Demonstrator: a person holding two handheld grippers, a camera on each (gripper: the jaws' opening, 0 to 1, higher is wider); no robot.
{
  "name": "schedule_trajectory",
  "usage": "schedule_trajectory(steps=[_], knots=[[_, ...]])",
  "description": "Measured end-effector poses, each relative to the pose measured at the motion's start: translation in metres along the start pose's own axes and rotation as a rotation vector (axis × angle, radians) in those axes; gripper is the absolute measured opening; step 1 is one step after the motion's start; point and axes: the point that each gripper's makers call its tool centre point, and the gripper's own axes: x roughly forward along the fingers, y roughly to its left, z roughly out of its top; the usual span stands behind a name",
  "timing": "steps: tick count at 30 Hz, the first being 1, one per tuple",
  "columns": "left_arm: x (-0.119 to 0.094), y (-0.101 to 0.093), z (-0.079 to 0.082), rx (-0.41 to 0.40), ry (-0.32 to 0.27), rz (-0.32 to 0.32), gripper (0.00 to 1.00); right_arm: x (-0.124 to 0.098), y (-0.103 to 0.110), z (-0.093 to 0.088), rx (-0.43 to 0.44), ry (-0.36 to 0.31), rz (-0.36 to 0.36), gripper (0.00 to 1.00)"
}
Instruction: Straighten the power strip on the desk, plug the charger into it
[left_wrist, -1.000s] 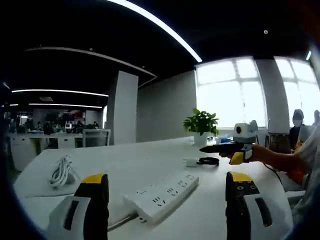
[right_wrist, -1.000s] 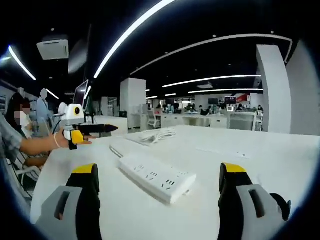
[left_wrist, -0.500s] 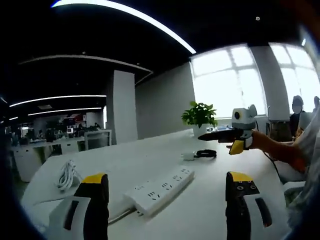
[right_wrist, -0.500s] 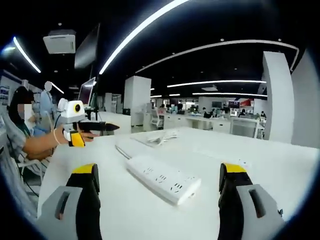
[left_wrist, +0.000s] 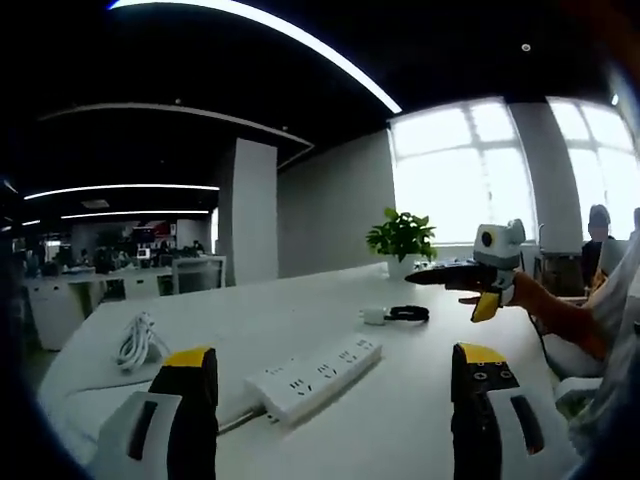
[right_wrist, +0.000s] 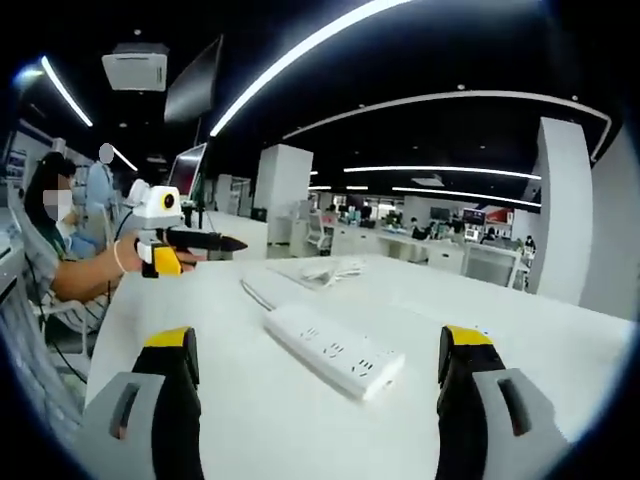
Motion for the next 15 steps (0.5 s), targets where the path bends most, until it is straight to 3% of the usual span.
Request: schedule_trajectory(steps=[7, 15], knots=[[-0.008, 0.000, -0.005, 0.006, -0.001, 0.025, 0.99, -0.016, -0.004, -0.004, 0.015, -0.007, -0.026, 1.00], [-0.020, -0.006, -0.018, 0.029, 0.036, 0.041, 0.98, -0.032, 0.004, -0.013, 0.019, 0.011, -0.031, 1.00]])
